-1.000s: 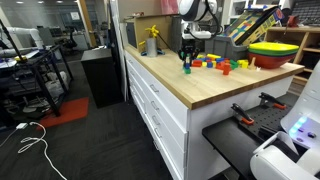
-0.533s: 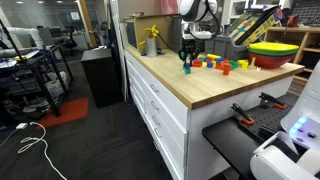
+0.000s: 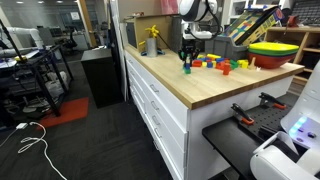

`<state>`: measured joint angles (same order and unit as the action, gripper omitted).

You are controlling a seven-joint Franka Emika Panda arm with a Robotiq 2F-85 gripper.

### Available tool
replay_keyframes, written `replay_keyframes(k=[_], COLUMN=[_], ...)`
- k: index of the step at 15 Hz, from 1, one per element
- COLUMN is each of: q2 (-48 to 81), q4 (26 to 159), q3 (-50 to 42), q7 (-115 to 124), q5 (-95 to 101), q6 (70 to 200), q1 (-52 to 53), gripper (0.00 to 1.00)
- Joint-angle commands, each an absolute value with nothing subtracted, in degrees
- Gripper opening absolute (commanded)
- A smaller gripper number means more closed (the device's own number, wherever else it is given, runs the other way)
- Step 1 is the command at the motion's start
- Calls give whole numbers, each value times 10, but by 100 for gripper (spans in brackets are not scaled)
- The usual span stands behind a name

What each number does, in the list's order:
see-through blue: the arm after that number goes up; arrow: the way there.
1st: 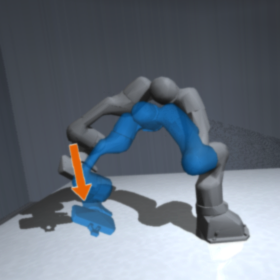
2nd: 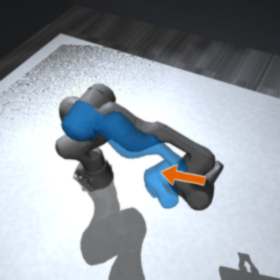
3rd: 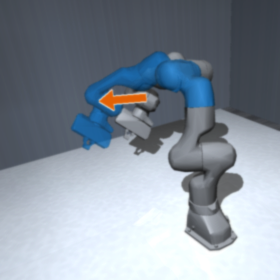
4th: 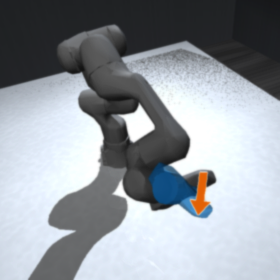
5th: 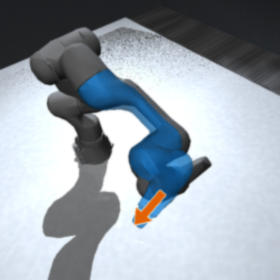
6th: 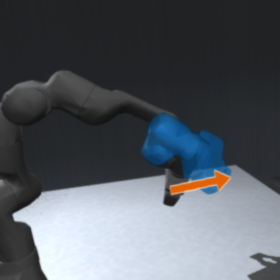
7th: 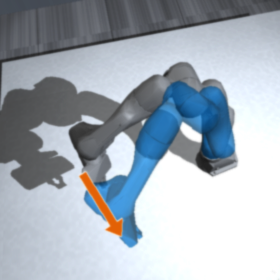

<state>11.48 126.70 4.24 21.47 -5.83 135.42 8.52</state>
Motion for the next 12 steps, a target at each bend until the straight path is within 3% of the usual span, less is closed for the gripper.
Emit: replay_keyframes(k=[1, 12], q2=[99, 95], q4=[1279, 1280], q3=[44, 43], q7=[196, 183], q5=[-57, -53], q6=[1357, 1356], q1=[81, 80], gripper=[8, 8])
